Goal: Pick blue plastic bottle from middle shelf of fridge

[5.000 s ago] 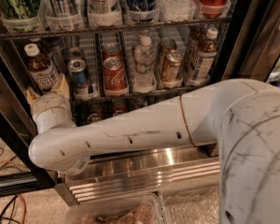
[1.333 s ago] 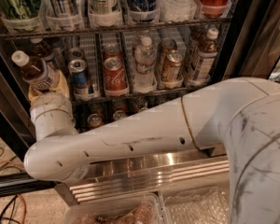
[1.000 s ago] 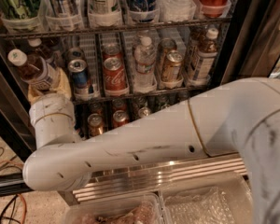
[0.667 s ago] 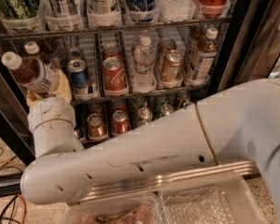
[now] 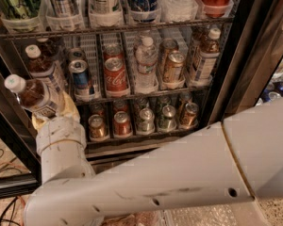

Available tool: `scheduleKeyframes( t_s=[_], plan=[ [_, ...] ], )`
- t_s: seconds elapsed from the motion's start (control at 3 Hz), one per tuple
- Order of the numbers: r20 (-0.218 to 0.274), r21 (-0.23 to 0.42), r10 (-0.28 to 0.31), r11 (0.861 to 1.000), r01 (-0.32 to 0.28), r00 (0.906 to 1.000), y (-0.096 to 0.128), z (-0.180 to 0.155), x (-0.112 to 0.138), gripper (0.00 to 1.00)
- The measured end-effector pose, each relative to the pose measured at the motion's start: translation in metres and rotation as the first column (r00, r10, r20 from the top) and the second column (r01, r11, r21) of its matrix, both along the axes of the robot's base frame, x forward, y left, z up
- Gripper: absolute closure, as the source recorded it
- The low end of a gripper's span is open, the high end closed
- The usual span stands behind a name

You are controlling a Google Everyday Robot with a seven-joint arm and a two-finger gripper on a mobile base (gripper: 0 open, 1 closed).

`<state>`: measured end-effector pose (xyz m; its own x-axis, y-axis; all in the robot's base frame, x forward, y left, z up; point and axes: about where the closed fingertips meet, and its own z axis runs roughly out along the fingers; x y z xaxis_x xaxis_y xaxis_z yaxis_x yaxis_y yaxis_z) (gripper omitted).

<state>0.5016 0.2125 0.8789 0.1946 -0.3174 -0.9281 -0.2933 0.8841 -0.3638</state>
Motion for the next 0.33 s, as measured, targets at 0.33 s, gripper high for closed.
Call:
scheduleKeyframes(
  t_s=[0.33],
  plan=[
    [-0.055,-0.021,-0.034,0.999,0.033,0.9979,-0.0168,-0.0192,-0.0165,1.0]
  ],
)
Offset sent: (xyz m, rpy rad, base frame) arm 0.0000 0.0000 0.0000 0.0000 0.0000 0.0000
